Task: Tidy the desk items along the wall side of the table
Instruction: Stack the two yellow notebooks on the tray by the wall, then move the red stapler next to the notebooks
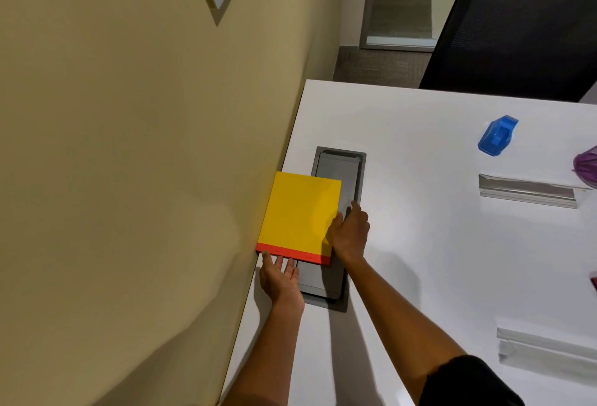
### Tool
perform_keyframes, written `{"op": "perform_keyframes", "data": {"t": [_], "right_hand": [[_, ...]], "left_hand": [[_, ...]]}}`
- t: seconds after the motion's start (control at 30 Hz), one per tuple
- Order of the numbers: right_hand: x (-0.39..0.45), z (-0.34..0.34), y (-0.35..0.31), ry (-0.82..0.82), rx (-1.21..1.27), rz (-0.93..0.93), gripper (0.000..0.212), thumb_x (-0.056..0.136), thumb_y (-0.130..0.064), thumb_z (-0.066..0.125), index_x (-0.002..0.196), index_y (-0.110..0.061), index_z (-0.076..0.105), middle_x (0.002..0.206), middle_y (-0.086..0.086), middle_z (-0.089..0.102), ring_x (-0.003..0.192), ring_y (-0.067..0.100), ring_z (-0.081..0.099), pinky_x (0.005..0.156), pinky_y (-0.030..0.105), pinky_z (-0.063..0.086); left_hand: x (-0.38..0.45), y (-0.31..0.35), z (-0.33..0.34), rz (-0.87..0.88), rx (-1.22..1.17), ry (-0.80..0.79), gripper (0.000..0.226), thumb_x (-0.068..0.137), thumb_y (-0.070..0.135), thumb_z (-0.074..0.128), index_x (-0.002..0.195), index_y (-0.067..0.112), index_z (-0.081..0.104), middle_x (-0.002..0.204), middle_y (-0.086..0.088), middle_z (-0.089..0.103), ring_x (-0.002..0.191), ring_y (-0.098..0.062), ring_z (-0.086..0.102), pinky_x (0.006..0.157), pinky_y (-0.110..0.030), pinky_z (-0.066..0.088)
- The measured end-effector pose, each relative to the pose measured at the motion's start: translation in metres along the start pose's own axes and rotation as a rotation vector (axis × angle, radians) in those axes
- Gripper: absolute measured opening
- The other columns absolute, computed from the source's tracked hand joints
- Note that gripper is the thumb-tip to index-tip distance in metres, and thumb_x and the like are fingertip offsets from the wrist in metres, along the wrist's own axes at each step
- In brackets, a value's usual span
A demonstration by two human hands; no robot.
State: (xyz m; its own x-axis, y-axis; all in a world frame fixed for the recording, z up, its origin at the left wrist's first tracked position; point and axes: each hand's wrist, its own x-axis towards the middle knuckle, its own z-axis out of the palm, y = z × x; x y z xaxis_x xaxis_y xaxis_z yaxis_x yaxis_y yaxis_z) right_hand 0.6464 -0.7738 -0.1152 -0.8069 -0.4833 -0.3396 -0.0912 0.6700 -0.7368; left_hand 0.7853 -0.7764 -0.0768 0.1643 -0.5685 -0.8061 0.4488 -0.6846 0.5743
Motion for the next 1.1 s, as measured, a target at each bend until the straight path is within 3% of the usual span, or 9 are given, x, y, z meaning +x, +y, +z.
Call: {"op": "perform_keyframes", "data": {"t": [0.2, 0.43, 0.53, 0.6, 0.63, 0.73, 0.83, 0.93, 1.1], "right_hand": [[-0.015, -0.001, 0.002, -0.170, 0.091, -0.136, 0.043, 0.101, -0.016, 0.048, 0.143, -0.013, 0.040, 0.129, 0.013, 0.059, 0.116, 0.029, 0.059, 0.100, 0.044, 0.051], [-0.025, -0.016, 0.002, -0.266, 0.120, -0.162, 0.051, 0.100, -0.011, 0.051, 0.147, -0.011, 0.033, 0.138, 0.013, 0.056, 0.118, 0.029, 0.059, 0.098, 0.037, 0.050], [-0.028, -0.026, 0.002, -0.269, 0.079, -0.218, 0.054, 0.097, -0.007, 0.056, 0.146, -0.012, 0.036, 0.132, 0.014, 0.060, 0.102, 0.021, 0.062, 0.079, 0.014, 0.052], [-0.033, -0.035, 0.002, -0.210, 0.071, -0.246, 0.052, 0.095, -0.006, 0.058, 0.144, -0.010, 0.041, 0.127, 0.017, 0.061, 0.103, 0.026, 0.063, 0.070, 0.002, 0.047], [-0.036, -0.041, 0.002, -0.193, 0.049, -0.256, 0.053, 0.095, -0.009, 0.059, 0.145, -0.009, 0.040, 0.130, 0.018, 0.060, 0.112, 0.030, 0.061, 0.080, 0.002, 0.046], [-0.044, -0.055, 0.008, -0.199, -0.091, -0.300, 0.059, 0.097, -0.023, 0.057, 0.150, -0.011, 0.033, 0.144, 0.014, 0.048, 0.132, 0.030, 0.045, 0.110, 0.036, 0.039], [-0.053, -0.071, 0.013, -0.164, -0.223, -0.374, 0.063, 0.095, -0.033, 0.058, 0.150, -0.013, 0.033, 0.145, 0.011, 0.048, 0.132, 0.027, 0.044, 0.110, 0.040, 0.038], [-0.063, -0.086, 0.018, -0.081, -0.318, -0.453, 0.069, 0.093, -0.044, 0.058, 0.151, -0.014, 0.033, 0.150, 0.011, 0.043, 0.138, 0.026, 0.040, 0.114, 0.040, 0.034], [-0.079, -0.105, 0.029, -0.075, -0.536, -0.490, 0.079, 0.094, -0.061, 0.042, 0.156, -0.028, 0.009, 0.165, 0.007, 0.009, 0.152, 0.028, 0.007, 0.123, 0.048, 0.011]], "left_hand": [[0.001, -0.001, -0.003, -0.031, -0.028, -0.070, 0.060, 0.098, 0.049, 0.042, 0.149, 0.018, 0.032, 0.150, -0.013, 0.042, 0.136, -0.040, 0.042, 0.113, -0.054, 0.032], [-0.004, 0.004, -0.013, -0.040, 0.102, -0.181, 0.066, 0.096, 0.057, 0.039, 0.152, 0.025, 0.024, 0.157, -0.009, 0.030, 0.142, -0.039, 0.032, 0.117, -0.054, 0.025], [-0.016, 0.005, -0.017, 0.136, 0.333, -0.199, 0.057, 0.099, 0.048, 0.039, 0.150, 0.023, 0.029, 0.157, -0.007, 0.031, 0.143, -0.035, 0.032, 0.115, -0.052, 0.029], [-0.029, 0.006, -0.023, 0.314, 0.559, -0.250, 0.055, 0.099, 0.043, 0.042, 0.149, 0.023, 0.030, 0.156, -0.005, 0.034, 0.142, -0.031, 0.035, 0.113, -0.049, 0.033], [-0.036, 0.006, -0.027, 0.385, 0.676, -0.279, 0.057, 0.099, 0.043, 0.043, 0.150, 0.023, 0.028, 0.156, -0.003, 0.034, 0.142, -0.029, 0.035, 0.113, -0.047, 0.034], [-0.051, 0.005, -0.036, 0.547, 0.948, -0.364, 0.064, 0.096, 0.043, 0.046, 0.152, 0.023, 0.021, 0.159, -0.001, 0.028, 0.145, -0.025, 0.030, 0.114, -0.040, 0.031], [-0.064, 0.004, -0.045, 0.641, 1.071, -0.454, 0.069, 0.094, 0.045, 0.050, 0.152, 0.025, 0.019, 0.160, 0.001, 0.025, 0.146, -0.023, 0.026, 0.115, -0.037, 0.028], [-0.073, -0.002, -0.052, 0.723, 1.188, -0.515, 0.071, 0.094, 0.046, 0.051, 0.153, 0.027, 0.017, 0.161, 0.001, 0.021, 0.148, -0.021, 0.021, 0.120, -0.044, 0.025], [-0.087, -0.008, -0.059, 0.931, 1.490, -0.532, 0.074, 0.095, 0.052, 0.045, 0.154, 0.028, 0.007, 0.164, 0.004, 0.005, 0.152, -0.019, 0.004, 0.122, -0.048, 0.013]]}}
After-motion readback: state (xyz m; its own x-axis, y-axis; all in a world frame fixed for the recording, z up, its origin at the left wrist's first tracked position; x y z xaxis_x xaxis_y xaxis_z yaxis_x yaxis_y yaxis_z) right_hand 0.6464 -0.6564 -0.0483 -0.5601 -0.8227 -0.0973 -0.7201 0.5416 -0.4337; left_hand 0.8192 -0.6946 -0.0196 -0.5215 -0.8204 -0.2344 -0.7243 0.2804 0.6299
